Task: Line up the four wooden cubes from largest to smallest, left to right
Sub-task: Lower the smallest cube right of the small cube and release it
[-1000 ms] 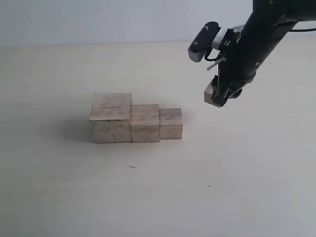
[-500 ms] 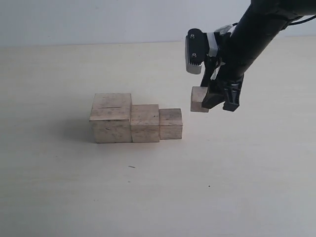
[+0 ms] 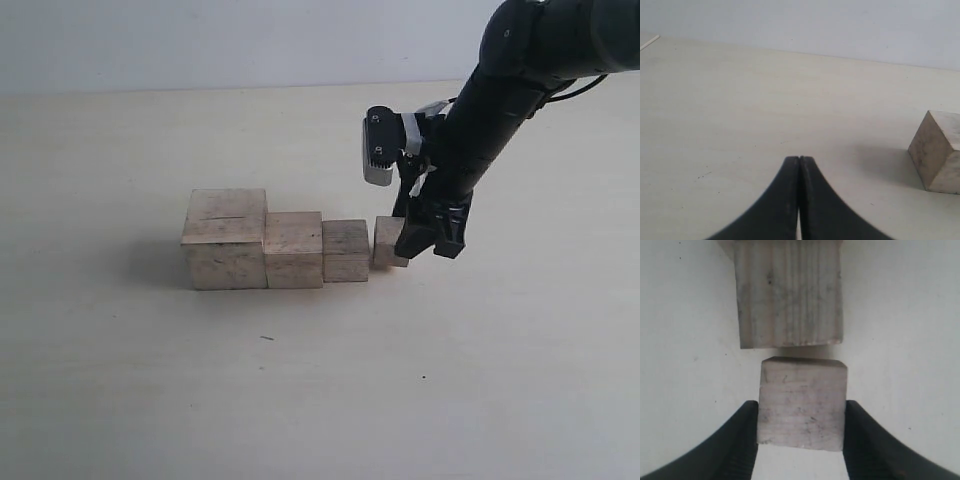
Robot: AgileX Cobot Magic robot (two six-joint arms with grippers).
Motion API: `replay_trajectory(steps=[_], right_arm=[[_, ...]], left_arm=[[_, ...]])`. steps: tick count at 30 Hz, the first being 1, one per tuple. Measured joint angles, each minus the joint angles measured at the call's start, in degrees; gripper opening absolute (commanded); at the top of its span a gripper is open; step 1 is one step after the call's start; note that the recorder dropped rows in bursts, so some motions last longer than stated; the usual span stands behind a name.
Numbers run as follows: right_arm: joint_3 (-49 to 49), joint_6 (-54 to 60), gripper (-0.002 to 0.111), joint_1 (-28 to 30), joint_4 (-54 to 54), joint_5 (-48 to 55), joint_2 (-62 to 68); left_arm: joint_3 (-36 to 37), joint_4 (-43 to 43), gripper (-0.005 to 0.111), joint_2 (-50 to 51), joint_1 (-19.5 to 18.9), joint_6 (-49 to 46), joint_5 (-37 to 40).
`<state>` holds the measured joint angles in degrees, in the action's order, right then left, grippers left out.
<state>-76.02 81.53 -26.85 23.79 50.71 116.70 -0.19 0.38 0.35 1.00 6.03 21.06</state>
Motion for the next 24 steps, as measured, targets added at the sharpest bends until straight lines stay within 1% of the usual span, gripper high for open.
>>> replay_trajectory(steps=[24], right_arm=[[0.0, -0.5, 0.0, 0.0, 0.6, 1.2, 0.3]], left_arm=[[0.0, -0.4, 0.0, 0.0, 0.0, 0.0, 0.0]])
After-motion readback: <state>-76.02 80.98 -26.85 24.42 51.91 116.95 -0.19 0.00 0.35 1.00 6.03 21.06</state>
